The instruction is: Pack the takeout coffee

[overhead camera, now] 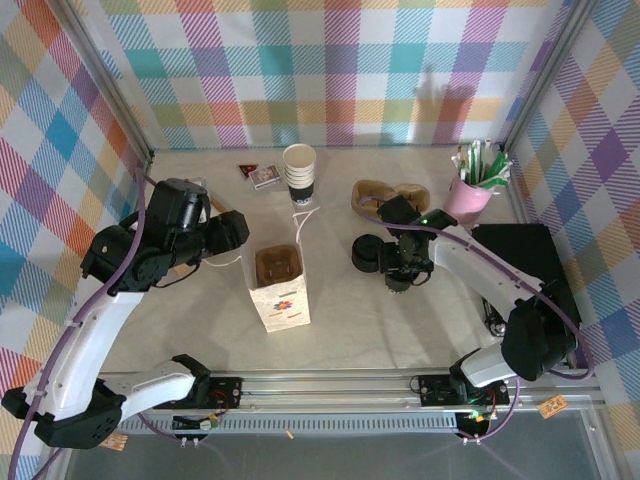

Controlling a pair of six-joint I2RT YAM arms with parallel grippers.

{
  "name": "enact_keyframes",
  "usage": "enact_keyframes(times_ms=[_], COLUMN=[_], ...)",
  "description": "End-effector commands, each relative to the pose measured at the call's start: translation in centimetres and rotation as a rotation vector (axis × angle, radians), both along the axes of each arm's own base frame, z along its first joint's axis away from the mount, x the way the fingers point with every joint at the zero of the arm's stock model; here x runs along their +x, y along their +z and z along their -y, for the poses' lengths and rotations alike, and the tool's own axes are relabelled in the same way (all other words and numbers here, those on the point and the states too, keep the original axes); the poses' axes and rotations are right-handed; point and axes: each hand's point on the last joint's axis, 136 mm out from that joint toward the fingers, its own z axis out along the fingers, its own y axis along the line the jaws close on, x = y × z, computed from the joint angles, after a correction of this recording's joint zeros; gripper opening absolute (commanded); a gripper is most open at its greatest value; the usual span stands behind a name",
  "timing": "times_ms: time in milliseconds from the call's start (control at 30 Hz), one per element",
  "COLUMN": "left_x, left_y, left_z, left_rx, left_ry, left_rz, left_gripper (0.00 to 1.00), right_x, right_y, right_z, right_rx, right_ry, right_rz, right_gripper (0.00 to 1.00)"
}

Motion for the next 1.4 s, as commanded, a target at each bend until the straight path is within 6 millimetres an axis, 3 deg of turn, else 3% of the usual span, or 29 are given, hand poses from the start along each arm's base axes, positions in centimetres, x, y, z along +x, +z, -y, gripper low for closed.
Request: enact_keyframes(times_ms=[0, 267, 533, 800, 967, 1167, 1367], left_x=[-0.5, -1.0, -1.2, -2.2, -2.9, -4.4, -3.6], left_y=[0.6, 1.0, 0.6, -1.2, -1.4, -1.9, -0.3], left_z=[-0.7, -1.5, -1.8, 0.7, 1.1, 0.5, -0.2], left_rx=[0.026, 0.098, 0.105, 0.007, -0.014, -0.020, 0.003], left_ry=[0.011, -0.006, -0.007, -0.097, -0.128, -0.105, -0.126], left_rz=[0.002, -0.023, -0.014, -0.118, -0.132, -0.192, -0.046], left_gripper=[0.72, 0.73, 0.73, 0.68, 0.66, 0.64, 0.64], right_x=[-2.6, -1.3, 0.1, -0.4, -1.0, -1.0, -1.1], right_y=[-1.1, 2.9, 6.8, 10.7, 11.1, 13.0, 13.1], right_z=[0.1, 0.0, 0.1, 0.5, 0.8, -0.5, -1.8], right_rx=[-0.010, -0.012, -0.046, -0.026, -0.044, 0.002, 0.010], right_ry=[0.066, 0.148, 0.103, -0.087, -0.144, -0.144, -0.130], right_rz=[-0.104, 0.000, 0.021, -0.007, -0.013, 0.018, 0.008], right_gripper=[0.61, 0.58, 0.57, 0.54, 0.53, 0.51, 0.51])
